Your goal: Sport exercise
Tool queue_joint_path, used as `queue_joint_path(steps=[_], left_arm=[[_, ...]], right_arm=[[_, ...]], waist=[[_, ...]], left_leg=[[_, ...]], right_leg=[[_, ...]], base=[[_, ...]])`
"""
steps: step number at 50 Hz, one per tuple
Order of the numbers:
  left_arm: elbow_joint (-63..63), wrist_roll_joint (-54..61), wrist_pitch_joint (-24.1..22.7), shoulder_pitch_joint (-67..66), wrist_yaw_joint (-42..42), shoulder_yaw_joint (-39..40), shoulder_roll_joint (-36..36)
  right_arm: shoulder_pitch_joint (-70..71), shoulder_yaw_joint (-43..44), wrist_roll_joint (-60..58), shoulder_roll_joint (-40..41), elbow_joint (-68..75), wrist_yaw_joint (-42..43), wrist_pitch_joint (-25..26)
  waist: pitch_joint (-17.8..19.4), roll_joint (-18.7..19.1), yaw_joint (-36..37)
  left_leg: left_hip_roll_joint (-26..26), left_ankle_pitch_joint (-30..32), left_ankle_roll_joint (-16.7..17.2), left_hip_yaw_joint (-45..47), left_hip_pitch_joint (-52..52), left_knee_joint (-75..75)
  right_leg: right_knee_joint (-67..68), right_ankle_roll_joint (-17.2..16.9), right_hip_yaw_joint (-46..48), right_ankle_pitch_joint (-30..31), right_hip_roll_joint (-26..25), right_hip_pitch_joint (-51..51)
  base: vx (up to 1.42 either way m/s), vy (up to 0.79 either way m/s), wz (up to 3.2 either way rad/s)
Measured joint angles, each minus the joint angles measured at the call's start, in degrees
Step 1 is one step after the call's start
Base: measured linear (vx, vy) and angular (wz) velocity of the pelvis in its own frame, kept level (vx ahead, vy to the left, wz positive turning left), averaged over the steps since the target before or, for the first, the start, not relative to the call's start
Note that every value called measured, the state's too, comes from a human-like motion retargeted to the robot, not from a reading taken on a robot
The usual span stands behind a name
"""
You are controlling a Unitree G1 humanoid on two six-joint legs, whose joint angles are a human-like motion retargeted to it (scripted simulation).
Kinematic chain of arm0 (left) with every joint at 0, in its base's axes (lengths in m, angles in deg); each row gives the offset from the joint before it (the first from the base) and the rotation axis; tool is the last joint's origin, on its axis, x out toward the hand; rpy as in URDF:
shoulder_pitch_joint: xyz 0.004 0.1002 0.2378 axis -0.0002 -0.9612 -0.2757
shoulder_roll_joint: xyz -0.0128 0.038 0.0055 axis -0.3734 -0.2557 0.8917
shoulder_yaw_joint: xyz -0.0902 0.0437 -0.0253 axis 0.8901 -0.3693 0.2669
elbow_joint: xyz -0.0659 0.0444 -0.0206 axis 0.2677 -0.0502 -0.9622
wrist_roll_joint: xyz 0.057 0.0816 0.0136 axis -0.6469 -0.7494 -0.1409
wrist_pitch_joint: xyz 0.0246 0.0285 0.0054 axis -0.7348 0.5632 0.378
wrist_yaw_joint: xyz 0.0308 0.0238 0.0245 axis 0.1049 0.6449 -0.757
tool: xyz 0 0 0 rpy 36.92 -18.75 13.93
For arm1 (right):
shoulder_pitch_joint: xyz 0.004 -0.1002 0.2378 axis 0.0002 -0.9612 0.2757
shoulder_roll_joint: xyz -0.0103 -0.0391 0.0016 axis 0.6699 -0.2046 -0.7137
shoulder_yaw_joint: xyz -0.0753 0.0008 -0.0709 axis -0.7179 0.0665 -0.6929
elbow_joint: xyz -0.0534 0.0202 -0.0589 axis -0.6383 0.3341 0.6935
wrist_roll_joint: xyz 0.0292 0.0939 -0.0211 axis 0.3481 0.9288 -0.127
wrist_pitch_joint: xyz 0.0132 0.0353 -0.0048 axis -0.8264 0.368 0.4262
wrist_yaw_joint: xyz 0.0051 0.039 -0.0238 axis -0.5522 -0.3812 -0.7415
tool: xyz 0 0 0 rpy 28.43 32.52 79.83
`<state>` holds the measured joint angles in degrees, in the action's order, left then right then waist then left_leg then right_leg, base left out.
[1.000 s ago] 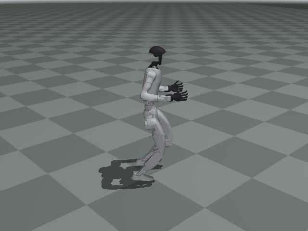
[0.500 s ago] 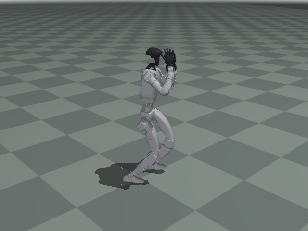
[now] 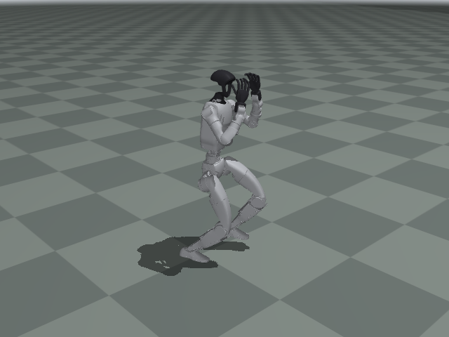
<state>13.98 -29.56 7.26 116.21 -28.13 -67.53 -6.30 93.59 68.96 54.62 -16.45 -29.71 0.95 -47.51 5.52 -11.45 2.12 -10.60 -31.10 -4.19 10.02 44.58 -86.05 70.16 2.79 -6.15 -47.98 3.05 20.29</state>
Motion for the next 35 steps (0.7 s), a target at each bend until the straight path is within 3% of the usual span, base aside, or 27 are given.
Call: queue_joint_path(steps=[6, 8, 10, 13, 16, 17, 19, 21, 23, 25, 27, 28, 30, 33, 35], left_arm=[[8.4, 6.5, -2.4, -13.4, -1.3, 6.0, 14.7], [10.4, 9.9, -2.5, -21.1, 0.0, 6.0, 18.5], [10.7, 14.4, -1.6, -31.1, 3.5, 4.0, 20.2], [9.0, 17.3, 1.1, -44.5, 11.6, -2.0, 17.6], [9.2, 16.2, 2.2, -47.4, 17.5, -8.9, 11.3], [9.7, 15.5, 2.4, -45.5, 18.6, -10.4, 9.4], [10.7, 12.9, 2.7, -36.2, 18.5, -11.6, 5.6], [9.2, 6.6, 2.9, -22.2, 14.9, -11.3, -1.2], [0.6, -2.5, 4.4, -6.2, 7.9, -12.8, -12.6], [-26.9, -9.1, 8.9, 11.4, 1.0, -21.1, -25.6], [-80.7, -15.6, 15.8, 33.5, 5.3, -40.6, -31.6], [-99.4, -20.5, 17.2, 45.0, 8.0, -50.5, -30.1], [-115.0, -25.9, 17.6, 58.4, 11.5, -62.2, -27.0], [-100.5, -21.2, 14.7, 55.2, 10.5, -60.4, -26.8], [-73.5, -15.1, 12.3, 42.0, 7.4, -49.0, -27.2]], right_arm=[[-23.8, 4.7, 6.3, 6.0, -2.5, -0.7, 1.0], [-24.9, 6.6, 4.5, 6.2, -2.0, 1.3, 1.2], [-19.8, 8.2, 0.2, 3.2, -0.1, 4.2, 1.0], [-1.5, 8.6, -9.8, -11.7, 17.1, 10.0, 2.7], [19.5, -1.9, -8.8, -29.7, 57.9, 8.6, 8.5], [24.4, -6.5, -8.3, -32.8, 67.7, 5.7, 10.3], [26.0, -11.2, -10.9, -31.9, 68.2, 0.8, 10.6], [16.3, -8.5, -15.2, -25.7, 50.3, -2.2, 8.8], [0.1, -4.9, -17.5, -17.6, 27.6, -6.2, 7.6], [-15.8, -6.5, -16.1, -11.8, 13.1, -11.9, 7.8], [-27.6, -10.1, -10.4, -12.2, 8.1, -17.9, 9.2], [-32.4, -8.7, -7.5, -12.1, 7.2, -20.1, 9.9], [-39.0, -3.7, -4.9, -10.3, 5.5, -22.6, 10.8], [-40.4, 4.0, -7.9, -6.3, 2.2, -20.7, 10.4], [-37.6, 9.2, -13.2, -4.3, -0.4, -17.3, 9.7]], waist=[[1.8, 2.2, 2.4], [0.4, 2.4, 5.0], [-1.1, 0.6, 8.1], [-0.7, -6.6, 14.7], [0.9, -12.1, 22.5], [1.0, -12.8, 23.2], [-0.2, -11.5, 18.9], [-2.7, -8.0, 10.2], [-5.5, -2.5, -0.4], [-8.1, 4.9, -11.3], [-8.8, 13.5, -20.3], [-8.4, 15.4, -23.0], [-7.2, 15.6, -26.4], [-6.3, 11.4, -25.4], [-6.3, 7.0, -21.8]], left_leg=[[3.6, 6.7, 5.1, -6.7, 12.2, 8.9], [6.2, 8.6, 6.2, -9.9, 13.6, 13.4], [10.1, 8.7, 5.3, -10.8, 13.1, 15.0], [18.4, 6.6, 2.8, -7.5, 8.6, 18.3], [23.9, 7.4, 2.3, -5.6, 3.9, 24.6], [24.7, 7.7, 2.4, -5.3, 2.6, 26.3], [24.9, 7.0, 2.0, -4.8, 0.0, 28.1], [23.2, 5.7, 1.3, -4.7, -2.7, 29.3], [20.2, 4.9, 1.1, -5.0, -4.8, 30.5], [16.8, 4.2, 1.7, -5.4, -5.9, 31.3], [14.5, 2.8, 2.3, -5.7, -6.6, 29.6], [13.2, 2.0, 2.5, -5.8, -6.7, 28.5], [11.4, 0.6, 2.6, -5.9, -6.4, 26.7], [11.4, -0.3, 1.7, -6.8, -5.4, 24.6], [12.8, 0.3, 1.1, -7.2, -4.8, 24.6]], right_leg=[[0.6, 2.3, -1.2, -2.0, -2.5, -2.9], [-1.7, 2.7, -1.8, -2.0, -3.8, -3.9], [-1.8, 1.4, -5.1, -2.0, -4.1, -5.2], [1.6, -4.1, -8.1, 0.2, 2.4, -8.6], [2.0, -9.7, -10.0, 11.0, 6.3, -10.3], [2.1, -11.4, -10.9, 15.0, 6.4, -10.4], [2.6, -14.7, -13.6, 22.3, 4.8, -10.5], [3.1, -17.2, -16.1, 28.0, 2.0, -10.0], [2.9, -17.8, -17.0, 30.9, -1.3, -8.8], [2.6, -17.8, -16.9, 31.6, -4.5, -7.5], [3.7, -17.8, -17.0, 34.2, -8.1, -6.2], [4.3, -17.8, -17.1, 35.9, -9.7, -5.7], [5.3, -17.8, -17.6, 37.7, -12.3, -5.3], [6.3, -17.8, -19.0, 35.8, -14.1, -5.8], [6.3, -17.8, -20.5, 32.1, -13.8, -7.1]], base=[[0.24, 0.05, 0.06], [0.45, 0.17, 0.14], [0.57, 0.2, 0.6], [0.66, 0.19, 0.95], [0.58, 0.16, 0.6], [0.47, 0.15, 0.22], [0.4, 0.15, -0.08], [0.31, 0.13, -0.4], [0.24, 0.1, -0.47], [0.17, 0.11, -0.45], [0.09, 0.08, -0.59], [0.05, 0.02, -0.63], [0.01, -0.03, -0.47], [-0.06, -0.06, 0.03], [-0.12, -0.09, 0.45]])
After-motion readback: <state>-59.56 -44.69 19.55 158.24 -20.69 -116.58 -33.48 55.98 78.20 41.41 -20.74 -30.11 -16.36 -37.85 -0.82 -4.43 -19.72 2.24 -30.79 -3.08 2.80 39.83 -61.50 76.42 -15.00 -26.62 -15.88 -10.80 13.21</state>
